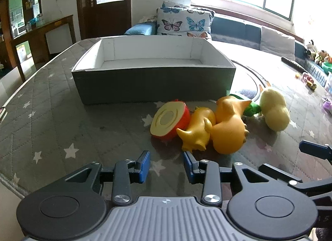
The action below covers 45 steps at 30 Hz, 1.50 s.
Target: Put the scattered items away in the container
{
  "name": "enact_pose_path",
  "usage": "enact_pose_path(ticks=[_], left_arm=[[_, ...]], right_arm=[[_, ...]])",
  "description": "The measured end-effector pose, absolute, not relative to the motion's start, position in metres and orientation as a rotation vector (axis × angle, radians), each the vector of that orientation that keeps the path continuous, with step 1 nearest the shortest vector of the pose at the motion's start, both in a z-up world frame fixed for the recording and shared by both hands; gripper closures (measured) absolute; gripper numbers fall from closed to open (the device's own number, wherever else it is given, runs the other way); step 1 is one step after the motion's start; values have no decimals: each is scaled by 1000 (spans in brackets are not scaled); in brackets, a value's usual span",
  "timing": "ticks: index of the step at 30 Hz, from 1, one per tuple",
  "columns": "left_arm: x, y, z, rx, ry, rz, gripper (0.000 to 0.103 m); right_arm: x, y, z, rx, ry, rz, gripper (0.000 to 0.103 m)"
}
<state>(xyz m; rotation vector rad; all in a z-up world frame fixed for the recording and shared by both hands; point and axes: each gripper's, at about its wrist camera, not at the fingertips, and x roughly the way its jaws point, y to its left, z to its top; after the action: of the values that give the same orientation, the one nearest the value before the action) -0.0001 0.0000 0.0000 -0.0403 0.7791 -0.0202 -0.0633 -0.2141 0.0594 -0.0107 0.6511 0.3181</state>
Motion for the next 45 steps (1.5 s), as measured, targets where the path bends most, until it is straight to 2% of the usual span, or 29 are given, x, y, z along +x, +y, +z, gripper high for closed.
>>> enact_pose_path(ticks=[45], left_arm=[[-5, -16, -7, 53, 849, -57, 65]], right_arm=[[-60, -196, 52, -63, 747, 358, 0]])
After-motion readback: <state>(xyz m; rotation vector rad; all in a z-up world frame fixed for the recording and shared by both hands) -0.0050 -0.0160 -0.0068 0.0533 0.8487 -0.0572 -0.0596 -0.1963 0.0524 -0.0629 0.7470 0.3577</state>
